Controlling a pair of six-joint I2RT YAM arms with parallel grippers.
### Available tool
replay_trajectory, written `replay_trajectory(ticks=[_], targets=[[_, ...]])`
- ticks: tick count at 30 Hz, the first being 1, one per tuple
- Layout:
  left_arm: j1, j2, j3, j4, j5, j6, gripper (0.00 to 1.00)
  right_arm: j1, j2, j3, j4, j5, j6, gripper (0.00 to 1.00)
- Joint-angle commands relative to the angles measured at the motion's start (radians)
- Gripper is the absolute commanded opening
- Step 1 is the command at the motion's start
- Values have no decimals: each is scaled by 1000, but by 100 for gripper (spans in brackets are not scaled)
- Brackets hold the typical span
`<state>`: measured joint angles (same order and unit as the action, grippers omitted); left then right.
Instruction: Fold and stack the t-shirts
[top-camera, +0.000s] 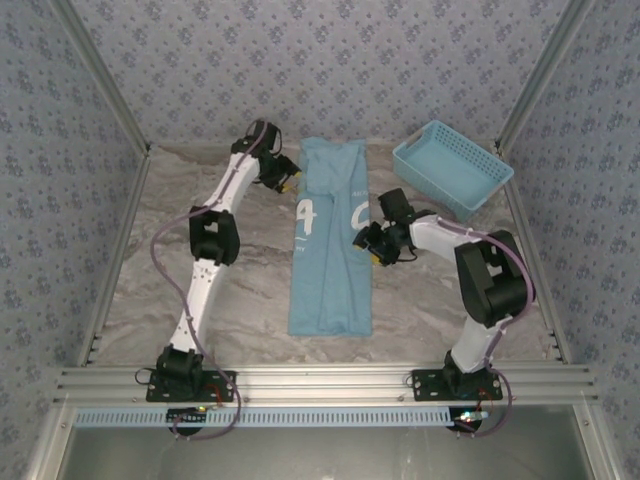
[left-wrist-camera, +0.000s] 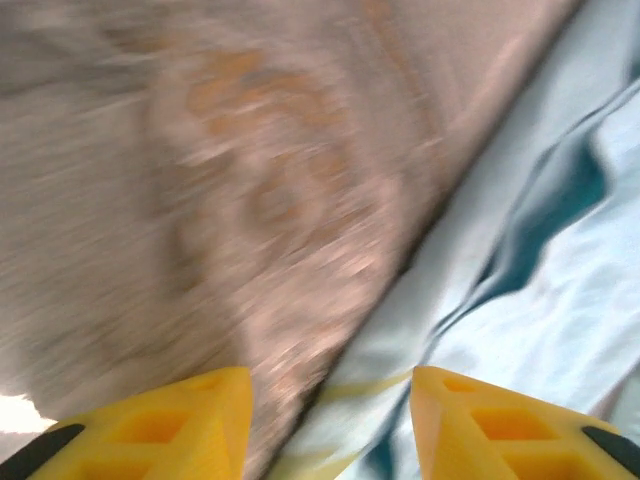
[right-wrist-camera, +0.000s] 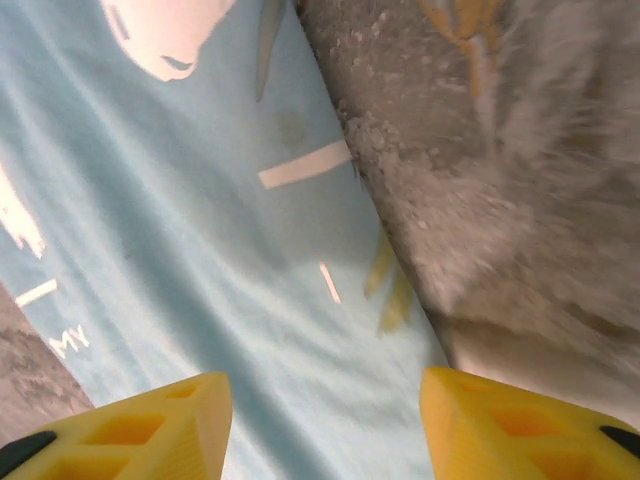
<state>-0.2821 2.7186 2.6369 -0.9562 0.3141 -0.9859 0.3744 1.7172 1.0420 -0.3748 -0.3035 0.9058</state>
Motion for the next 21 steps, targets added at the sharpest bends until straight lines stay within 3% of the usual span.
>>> replay_trajectory(ticks=[1,4,10,14,21], targets=[[-5,-347,-374,0,-66,129,47,-3,-124,-16,-147,91,-73,57],[-12,-633,-895,200,9,124,48,8,-198,-76,-212,73,-72,57],[-118,-1028,-1495,272,114,185,48,79,-359,-245,-318,-17,-17,54],[-230,-1173,-1712,267,178,173,48,150,-397,-324,-332,-68,26,54],[-403,-1224,-1880,377,206,51,49,235,-396,-437,-168,-111,128,54]])
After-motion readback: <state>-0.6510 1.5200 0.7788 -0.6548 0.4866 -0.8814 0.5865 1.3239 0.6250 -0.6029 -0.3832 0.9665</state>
